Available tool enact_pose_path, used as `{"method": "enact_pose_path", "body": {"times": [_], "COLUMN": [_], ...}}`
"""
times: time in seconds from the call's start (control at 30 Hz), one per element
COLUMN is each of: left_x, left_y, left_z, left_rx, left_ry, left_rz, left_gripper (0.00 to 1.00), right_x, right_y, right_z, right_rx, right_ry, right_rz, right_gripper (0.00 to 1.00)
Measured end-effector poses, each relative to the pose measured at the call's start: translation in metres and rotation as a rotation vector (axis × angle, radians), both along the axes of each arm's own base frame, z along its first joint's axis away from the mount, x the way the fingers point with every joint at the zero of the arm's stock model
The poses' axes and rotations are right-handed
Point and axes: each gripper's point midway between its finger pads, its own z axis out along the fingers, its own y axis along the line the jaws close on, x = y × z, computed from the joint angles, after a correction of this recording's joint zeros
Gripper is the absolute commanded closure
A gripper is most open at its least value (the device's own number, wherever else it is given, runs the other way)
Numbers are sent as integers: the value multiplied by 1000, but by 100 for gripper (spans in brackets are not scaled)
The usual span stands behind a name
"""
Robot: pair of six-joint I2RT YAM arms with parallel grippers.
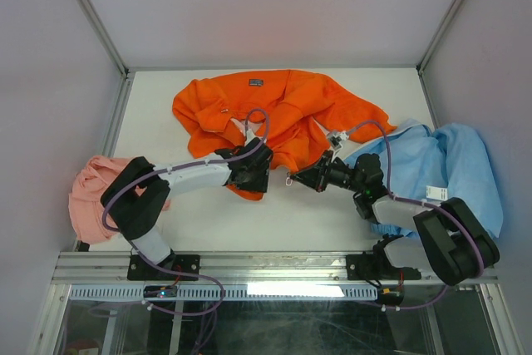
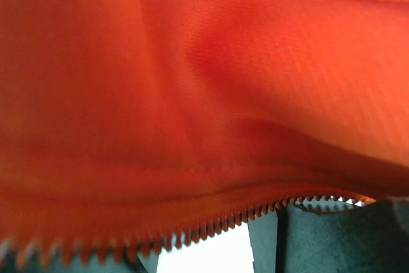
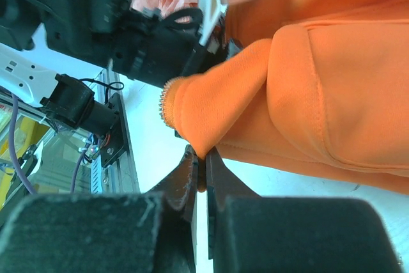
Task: Zip up the jacket
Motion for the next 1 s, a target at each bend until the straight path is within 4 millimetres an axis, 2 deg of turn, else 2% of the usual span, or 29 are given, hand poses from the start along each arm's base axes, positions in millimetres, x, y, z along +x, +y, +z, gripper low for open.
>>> {"method": "enact_pose_path", "body": {"times": [0.1, 0.23, 0.3, 0.4, 0.47, 0.57, 0.67, 0.8, 1.0], "left_x": [-2, 3, 4, 5, 6, 6, 5, 1, -12], "left_y": [5, 5, 5, 7, 10, 12, 8, 4, 13], "left_z": [-15, -17, -18, -20, -21, -20, -18, -15, -11], "left_rx": [47, 72, 90, 114, 127, 125, 97, 63, 80], "left_ry": [29, 23, 20, 13, 6, -6, -8, 3, 42], "left_rz": [9, 16, 15, 17, 23, 29, 20, 5, -5], "left_gripper": [50, 52, 57, 71, 74, 63, 57, 55, 58], "right_x": [0, -1, -1, 0, 0, 0, 0, 0, 1], "right_y": [-1, -2, -2, -3, -3, -3, -3, -3, -4], "right_z": [1, -1, -1, 0, 0, 0, 0, 0, 0], "right_rx": [1, 0, 2, 4, 4, 4, 4, 4, 2], "right_ry": [-6, -2, -4, -7, -7, -8, -7, -7, -9], "right_rz": [-4, -5, -6, -8, -9, -10, -10, -10, -12], "right_gripper": [100, 100, 100, 100, 100, 100, 100, 100, 100]}}
